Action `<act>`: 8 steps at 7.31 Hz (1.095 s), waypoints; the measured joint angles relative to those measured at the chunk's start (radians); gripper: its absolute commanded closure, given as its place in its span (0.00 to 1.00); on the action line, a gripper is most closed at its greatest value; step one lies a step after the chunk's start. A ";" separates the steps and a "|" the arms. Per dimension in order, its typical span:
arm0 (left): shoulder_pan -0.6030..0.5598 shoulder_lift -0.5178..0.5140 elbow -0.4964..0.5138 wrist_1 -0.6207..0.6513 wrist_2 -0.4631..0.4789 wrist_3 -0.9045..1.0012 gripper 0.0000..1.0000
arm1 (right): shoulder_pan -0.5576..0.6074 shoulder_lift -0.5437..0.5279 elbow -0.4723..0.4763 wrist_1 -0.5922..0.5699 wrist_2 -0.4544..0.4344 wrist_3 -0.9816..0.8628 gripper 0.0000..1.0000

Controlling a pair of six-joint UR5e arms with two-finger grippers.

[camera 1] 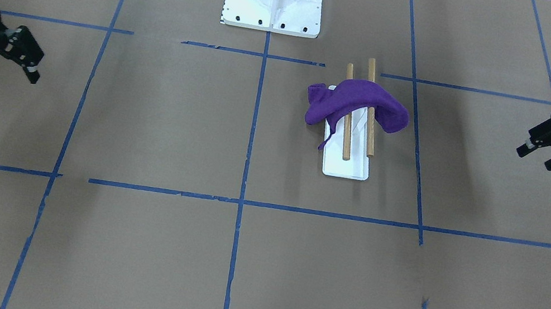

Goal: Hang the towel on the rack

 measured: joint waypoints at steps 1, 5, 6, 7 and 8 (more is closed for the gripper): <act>-0.088 0.027 0.019 0.037 0.000 0.238 0.00 | 0.100 -0.037 -0.061 -0.001 0.066 -0.159 0.00; -0.319 0.024 -0.039 0.634 -0.014 0.803 0.00 | 0.363 -0.159 -0.197 -0.134 0.135 -0.732 0.00; -0.326 0.016 -0.069 0.770 -0.024 0.819 0.00 | 0.380 -0.168 -0.198 -0.169 0.158 -0.773 0.00; -0.330 0.018 -0.094 0.853 -0.044 0.820 0.00 | 0.386 -0.172 -0.196 -0.184 0.189 -0.782 0.00; -0.331 0.019 -0.125 0.927 -0.070 0.814 0.00 | 0.388 -0.176 -0.197 -0.187 0.207 -0.783 0.00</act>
